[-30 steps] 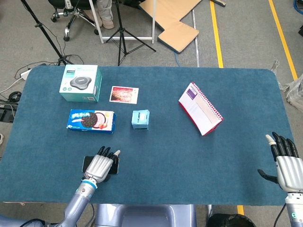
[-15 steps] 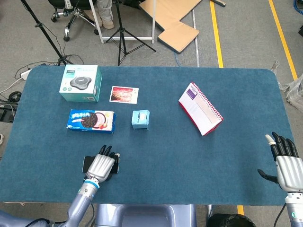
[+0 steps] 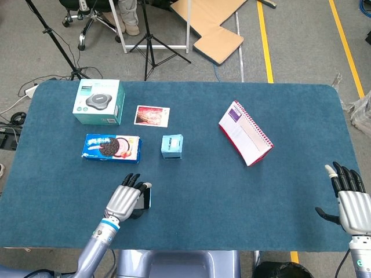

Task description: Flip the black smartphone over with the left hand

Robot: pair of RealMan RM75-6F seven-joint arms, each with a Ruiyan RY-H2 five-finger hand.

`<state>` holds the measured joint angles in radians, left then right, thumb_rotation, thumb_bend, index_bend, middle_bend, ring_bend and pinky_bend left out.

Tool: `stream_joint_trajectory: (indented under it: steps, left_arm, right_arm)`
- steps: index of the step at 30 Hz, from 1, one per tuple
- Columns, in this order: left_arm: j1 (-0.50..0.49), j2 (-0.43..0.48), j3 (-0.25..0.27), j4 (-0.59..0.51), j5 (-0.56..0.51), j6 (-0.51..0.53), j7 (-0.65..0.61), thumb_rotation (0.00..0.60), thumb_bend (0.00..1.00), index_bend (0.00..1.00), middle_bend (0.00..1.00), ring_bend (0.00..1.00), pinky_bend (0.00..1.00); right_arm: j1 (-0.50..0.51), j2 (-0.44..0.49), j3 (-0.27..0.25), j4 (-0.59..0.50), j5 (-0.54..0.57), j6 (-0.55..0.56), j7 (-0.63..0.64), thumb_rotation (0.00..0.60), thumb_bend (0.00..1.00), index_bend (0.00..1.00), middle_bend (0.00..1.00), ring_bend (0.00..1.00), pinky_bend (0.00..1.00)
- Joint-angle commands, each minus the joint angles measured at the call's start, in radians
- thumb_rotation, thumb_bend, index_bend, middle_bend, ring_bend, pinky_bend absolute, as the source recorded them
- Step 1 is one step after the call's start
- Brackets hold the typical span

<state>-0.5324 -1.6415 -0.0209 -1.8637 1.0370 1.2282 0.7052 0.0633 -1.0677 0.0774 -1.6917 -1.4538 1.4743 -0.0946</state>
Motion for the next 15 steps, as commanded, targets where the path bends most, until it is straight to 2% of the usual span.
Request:
stream_joint_trajectory:
  steps: [1, 6, 15]
  left_arm:
    - [0.033, 0.051, -0.039, -0.020, 0.121, 0.001, -0.233, 0.600, 0.31, 0.28, 0.28, 0.00, 0.00]
    - [0.069, 0.087, -0.064, 0.002, 0.208, -0.021, -0.563, 0.600, 0.31, 0.28, 0.28, 0.00, 0.00]
    - [0.099, 0.109, -0.060, 0.107, 0.307, -0.063, -0.962, 0.600, 0.31, 0.28, 0.29, 0.00, 0.00]
  right_arm:
    - [0.000, 0.000, 0.000, -0.001, 0.000, -0.001, -0.002, 0.600, 0.00, 0.08, 0.00, 0.00, 0.00]
    - [0.001, -0.002, -0.001, -0.001, 0.001, -0.002, -0.008, 0.600, 0.00, 0.08, 0.00, 0.00, 0.00]
    - [0.002, -0.004, -0.002, -0.003, 0.002, -0.004, -0.016, 0.600, 0.00, 0.09, 0.00, 0.00, 0.00]
